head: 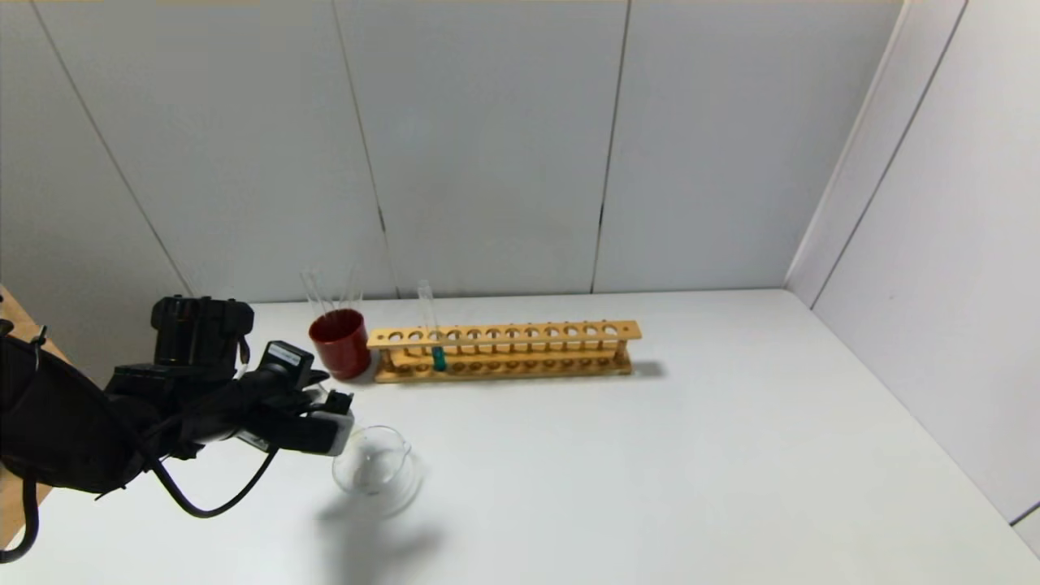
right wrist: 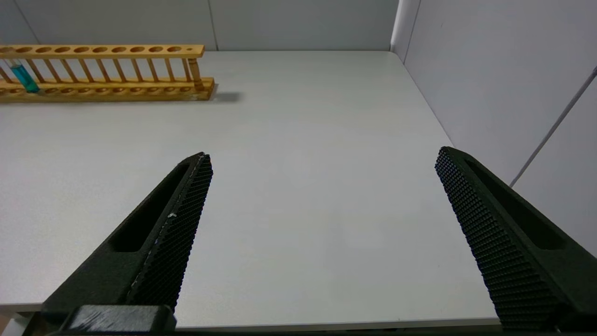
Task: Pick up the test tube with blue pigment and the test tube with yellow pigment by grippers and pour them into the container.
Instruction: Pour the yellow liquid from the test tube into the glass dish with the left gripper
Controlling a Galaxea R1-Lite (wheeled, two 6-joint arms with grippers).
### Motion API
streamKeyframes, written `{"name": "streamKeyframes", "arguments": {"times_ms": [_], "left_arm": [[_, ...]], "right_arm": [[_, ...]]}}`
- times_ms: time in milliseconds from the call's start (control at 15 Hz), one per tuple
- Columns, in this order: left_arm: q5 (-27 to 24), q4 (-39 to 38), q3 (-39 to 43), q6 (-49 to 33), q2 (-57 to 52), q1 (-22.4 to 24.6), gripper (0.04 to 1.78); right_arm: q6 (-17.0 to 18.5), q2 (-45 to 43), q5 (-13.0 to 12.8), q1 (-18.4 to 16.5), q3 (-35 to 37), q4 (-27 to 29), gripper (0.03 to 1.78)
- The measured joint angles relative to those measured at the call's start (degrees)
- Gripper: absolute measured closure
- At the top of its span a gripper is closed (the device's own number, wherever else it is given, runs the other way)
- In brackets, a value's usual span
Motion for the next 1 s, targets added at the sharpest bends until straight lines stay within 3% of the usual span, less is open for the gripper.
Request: {"name": "streamKeyframes", "arguments": {"times_ms": [1000], "left_arm": [[4.11,-4.36,0.63,5.84,2.38,-2.5,1.5]], "right_arm": [[0.0,0.0,0.0,0.0,0.0,0.0,0.06]]}}
